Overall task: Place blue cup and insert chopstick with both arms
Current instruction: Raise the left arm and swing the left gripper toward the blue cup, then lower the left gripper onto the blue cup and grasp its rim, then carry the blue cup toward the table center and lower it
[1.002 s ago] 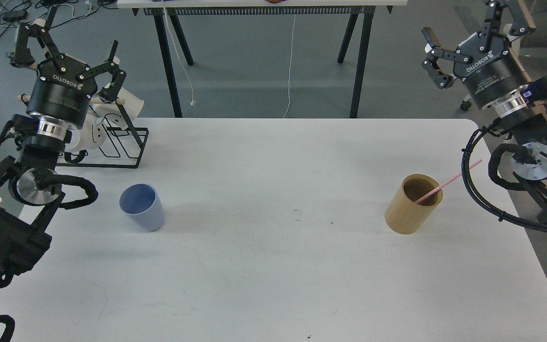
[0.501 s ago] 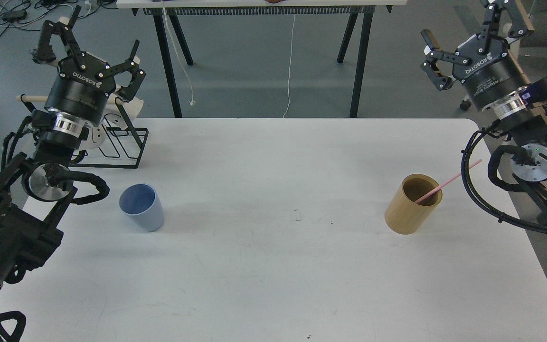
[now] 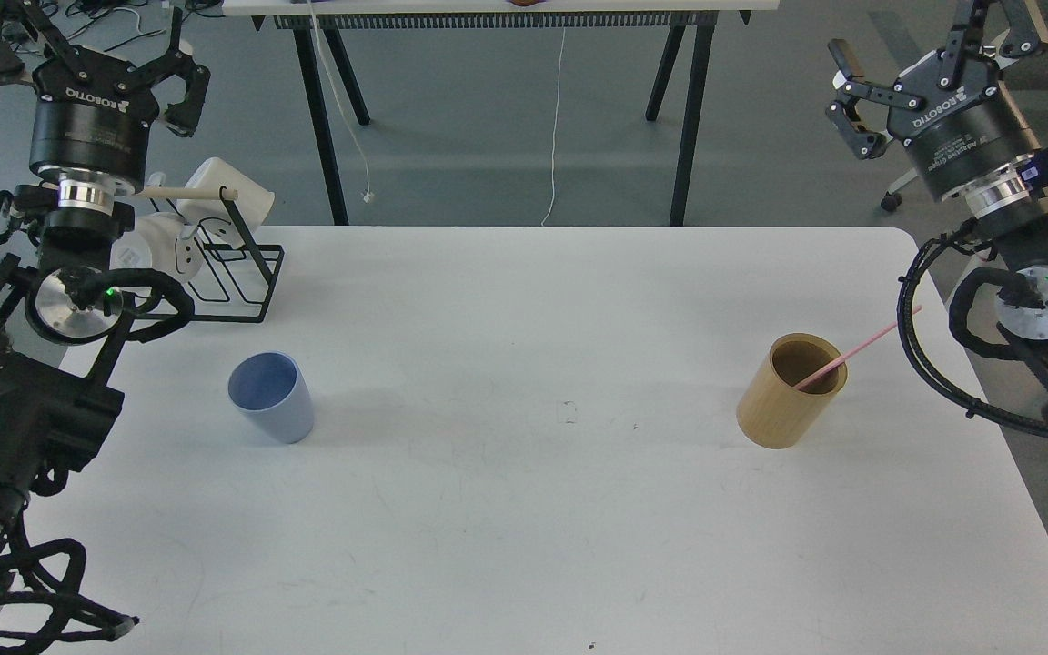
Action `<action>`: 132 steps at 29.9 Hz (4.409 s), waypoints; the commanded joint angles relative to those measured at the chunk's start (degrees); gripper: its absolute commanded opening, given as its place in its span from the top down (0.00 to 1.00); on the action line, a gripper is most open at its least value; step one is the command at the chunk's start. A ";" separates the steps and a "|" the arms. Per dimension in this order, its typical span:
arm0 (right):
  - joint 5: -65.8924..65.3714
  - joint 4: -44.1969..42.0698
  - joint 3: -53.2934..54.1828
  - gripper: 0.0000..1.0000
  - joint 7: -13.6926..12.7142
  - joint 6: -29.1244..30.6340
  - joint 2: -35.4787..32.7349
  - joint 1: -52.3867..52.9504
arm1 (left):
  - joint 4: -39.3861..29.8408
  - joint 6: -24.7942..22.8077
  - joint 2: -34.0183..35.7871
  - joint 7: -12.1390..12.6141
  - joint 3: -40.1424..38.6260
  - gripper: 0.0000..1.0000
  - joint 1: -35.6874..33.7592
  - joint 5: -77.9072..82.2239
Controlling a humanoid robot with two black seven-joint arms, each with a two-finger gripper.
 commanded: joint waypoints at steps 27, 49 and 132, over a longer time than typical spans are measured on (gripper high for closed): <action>0.00 -0.27 0.08 0.02 0.00 0.00 -0.09 -0.19 | -26.33 0.01 31.25 -7.62 96.97 0.00 -66.12 31.06; 0.00 -0.09 0.96 0.02 0.00 0.00 -0.52 -1.86 | -22.31 0.01 10.94 -7.62 123.81 0.01 -69.23 63.95; 0.00 -0.79 5.17 0.02 0.00 0.00 -5.80 -5.11 | -9.55 0.01 7.27 -7.62 98.26 1.00 -59.63 81.71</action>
